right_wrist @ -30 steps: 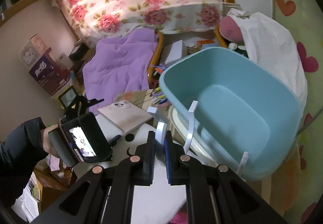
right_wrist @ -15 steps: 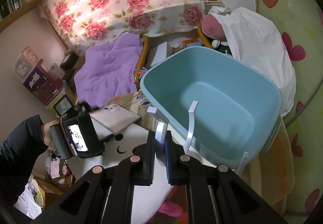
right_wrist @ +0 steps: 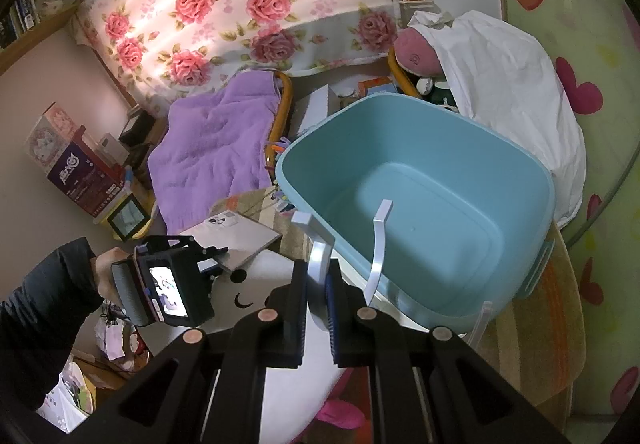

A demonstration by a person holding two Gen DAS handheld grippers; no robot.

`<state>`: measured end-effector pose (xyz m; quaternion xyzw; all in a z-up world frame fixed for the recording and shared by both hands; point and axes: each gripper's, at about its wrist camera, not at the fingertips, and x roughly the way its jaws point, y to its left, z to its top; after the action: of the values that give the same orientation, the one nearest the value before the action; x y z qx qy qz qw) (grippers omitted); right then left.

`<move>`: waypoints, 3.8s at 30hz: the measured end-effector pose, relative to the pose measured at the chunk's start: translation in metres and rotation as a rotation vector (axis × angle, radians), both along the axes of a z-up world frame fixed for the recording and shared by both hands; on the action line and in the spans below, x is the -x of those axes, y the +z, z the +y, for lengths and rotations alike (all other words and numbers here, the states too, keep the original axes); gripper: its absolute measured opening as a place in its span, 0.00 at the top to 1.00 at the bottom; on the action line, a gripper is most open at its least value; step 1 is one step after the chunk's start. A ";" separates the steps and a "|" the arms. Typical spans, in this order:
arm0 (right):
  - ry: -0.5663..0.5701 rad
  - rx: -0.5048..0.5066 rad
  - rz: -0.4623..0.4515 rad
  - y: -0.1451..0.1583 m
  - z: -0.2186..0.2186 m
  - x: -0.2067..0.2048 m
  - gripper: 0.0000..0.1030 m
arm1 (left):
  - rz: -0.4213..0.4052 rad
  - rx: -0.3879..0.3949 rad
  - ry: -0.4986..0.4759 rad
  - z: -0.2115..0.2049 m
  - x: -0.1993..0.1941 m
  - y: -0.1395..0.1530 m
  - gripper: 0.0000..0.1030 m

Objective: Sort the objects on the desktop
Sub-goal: 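Grasp the clear-sleeved picture card with the left tool while the right tool holds the hook, then carry the picture card in the left tool and hook in the right tool over the basin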

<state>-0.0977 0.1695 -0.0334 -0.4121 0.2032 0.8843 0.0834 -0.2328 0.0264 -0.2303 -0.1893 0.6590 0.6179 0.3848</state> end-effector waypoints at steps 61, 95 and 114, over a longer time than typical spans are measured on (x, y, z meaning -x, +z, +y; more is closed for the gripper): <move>0.020 -0.053 0.195 0.114 -0.013 -0.091 0.92 | -0.213 -0.750 0.652 -0.072 -0.051 0.310 0.98; 0.212 -0.121 0.185 0.127 0.144 -0.089 0.92 | -0.183 -0.816 0.716 0.096 -0.121 0.356 0.98; 0.327 -0.115 0.147 0.092 0.180 -0.029 0.92 | -0.356 -0.772 0.739 0.194 -0.050 0.304 0.98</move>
<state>-0.0685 0.3498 0.0590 -0.3687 0.0882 0.9238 -0.0532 -0.1828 0.2199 0.0736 -0.3544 0.1999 0.8663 0.2897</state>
